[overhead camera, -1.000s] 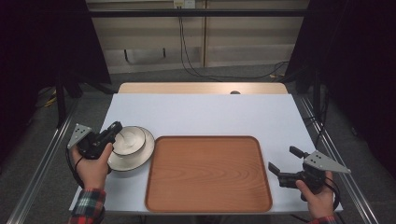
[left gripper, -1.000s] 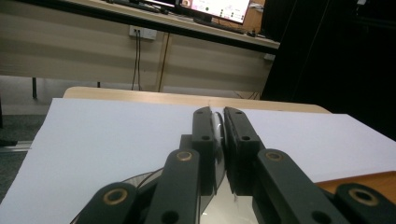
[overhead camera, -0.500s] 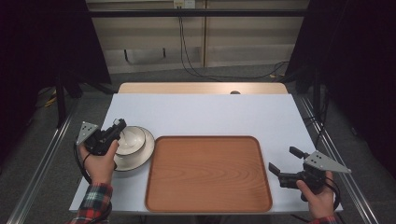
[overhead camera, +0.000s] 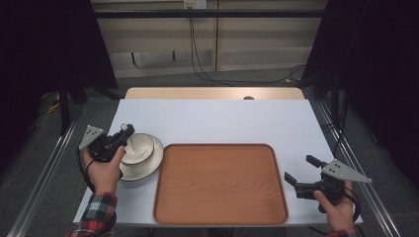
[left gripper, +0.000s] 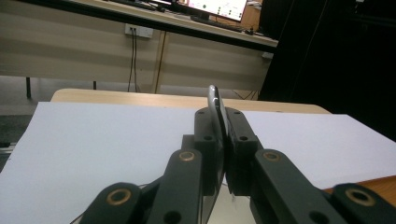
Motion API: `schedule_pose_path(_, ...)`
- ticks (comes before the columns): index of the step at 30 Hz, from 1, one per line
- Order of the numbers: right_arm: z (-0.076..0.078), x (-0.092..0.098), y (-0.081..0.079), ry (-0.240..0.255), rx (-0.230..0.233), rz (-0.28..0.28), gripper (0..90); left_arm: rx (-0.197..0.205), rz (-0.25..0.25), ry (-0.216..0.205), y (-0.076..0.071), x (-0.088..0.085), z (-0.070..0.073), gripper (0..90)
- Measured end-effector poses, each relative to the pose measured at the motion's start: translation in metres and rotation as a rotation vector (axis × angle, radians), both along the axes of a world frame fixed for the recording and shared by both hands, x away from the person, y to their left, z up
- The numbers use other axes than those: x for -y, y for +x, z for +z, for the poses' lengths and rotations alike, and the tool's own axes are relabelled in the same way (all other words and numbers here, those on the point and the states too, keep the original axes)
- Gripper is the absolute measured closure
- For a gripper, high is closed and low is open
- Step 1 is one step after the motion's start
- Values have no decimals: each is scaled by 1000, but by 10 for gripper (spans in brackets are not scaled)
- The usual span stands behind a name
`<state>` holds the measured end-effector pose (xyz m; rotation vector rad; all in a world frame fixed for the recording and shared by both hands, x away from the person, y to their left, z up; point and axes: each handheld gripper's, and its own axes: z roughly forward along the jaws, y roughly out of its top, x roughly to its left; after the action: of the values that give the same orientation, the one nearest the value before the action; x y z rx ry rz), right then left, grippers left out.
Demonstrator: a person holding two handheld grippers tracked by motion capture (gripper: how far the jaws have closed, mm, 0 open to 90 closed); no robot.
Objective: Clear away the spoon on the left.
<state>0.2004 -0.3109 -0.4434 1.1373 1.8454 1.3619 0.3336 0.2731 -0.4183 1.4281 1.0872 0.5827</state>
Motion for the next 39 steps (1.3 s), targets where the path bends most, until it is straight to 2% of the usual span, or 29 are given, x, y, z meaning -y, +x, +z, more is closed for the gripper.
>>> schedule_pose_path(7, 0, 0, 0, -5, 0, 5, 12, -2, -26, -33, -3, 0, 20, 850)
schedule_pose_path(11, 0, -1, 0, -6, 2, 6, 12, 6, -51, -27, -4, -1, 32, 850)
schedule_pose_path(16, 0, -1, 0, -8, -2, 13, 12, 2, -57, -39, -4, 0, 45, 851)
schedule_pose_path(19, -1, -1, 1, -5, -2, 14, 12, 0, -76, -41, -5, 0, 52, 851)
schedule_pose_path(20, -1, -1, 1, -4, -3, 14, 11, 4, -90, -55, -5, 1, 55, 851)
schedule_pose_path(23, -1, -2, 1, -1, -5, 15, 11, 10, -110, -64, -6, 5, 61, 851)
schedule_pose_path(24, -1, -2, 1, -3, -3, 12, 11, 9, -124, -47, -7, 5, 62, 851)
schedule_pose_path(30, -1, -3, 0, -3, -3, 14, 11, 19, -156, -51, -9, 14, 65, 851)
schedule_pose_path(39, -1, -3, 0, -6, -6, 20, 11, 12, -222, -50, -12, 29, 66, 851)
